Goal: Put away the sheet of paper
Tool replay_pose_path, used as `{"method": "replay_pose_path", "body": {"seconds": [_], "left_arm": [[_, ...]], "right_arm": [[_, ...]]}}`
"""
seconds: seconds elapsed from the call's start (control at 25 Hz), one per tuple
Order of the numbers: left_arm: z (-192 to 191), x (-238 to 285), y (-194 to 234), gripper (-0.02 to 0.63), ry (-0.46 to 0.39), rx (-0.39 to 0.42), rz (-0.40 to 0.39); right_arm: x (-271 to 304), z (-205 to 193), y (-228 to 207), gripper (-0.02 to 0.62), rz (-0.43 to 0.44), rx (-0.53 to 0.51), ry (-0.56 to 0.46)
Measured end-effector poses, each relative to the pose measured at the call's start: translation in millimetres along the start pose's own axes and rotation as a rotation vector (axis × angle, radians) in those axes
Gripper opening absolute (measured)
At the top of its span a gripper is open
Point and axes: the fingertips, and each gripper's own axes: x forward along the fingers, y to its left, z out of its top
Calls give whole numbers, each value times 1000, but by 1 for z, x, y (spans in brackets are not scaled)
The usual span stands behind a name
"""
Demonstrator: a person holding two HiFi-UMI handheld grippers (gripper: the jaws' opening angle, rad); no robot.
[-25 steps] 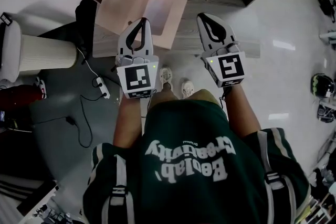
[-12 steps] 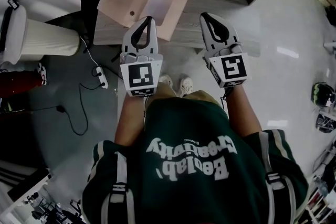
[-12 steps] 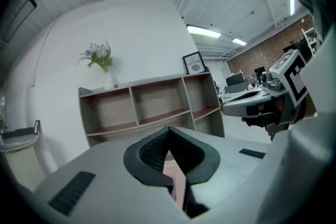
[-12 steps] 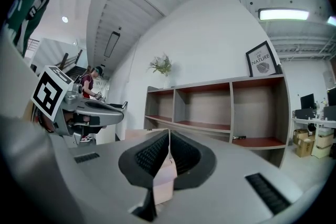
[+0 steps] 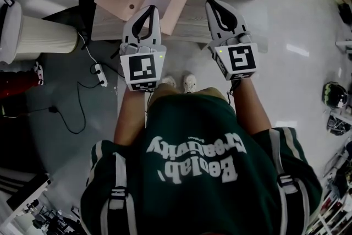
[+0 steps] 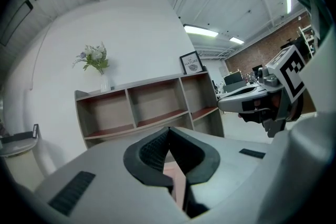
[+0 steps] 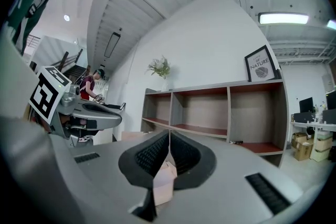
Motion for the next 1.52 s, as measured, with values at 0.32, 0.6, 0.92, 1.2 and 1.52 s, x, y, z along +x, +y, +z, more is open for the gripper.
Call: {"method": "replay_pose_path", "body": {"seconds": [0.32, 0.6, 0.92, 1.2, 1.52], "left_arm": [[5, 2, 2, 18, -2, -12, 18], [0, 1, 2, 18, 6, -18, 21], [-2, 0, 0, 18, 5, -20, 12], [4, -1, 4, 18, -3, 14, 20], [3, 2, 17, 18, -5, 2, 26]], "right_arm": [[-3, 2, -4, 37, 8, 6, 6], [-4, 1, -1, 37, 12, 16, 4], [-7, 2, 0, 37, 4, 22, 13], [-3, 5, 6, 37, 10, -44, -8], [8, 8, 7, 37, 2, -14, -5]]}}
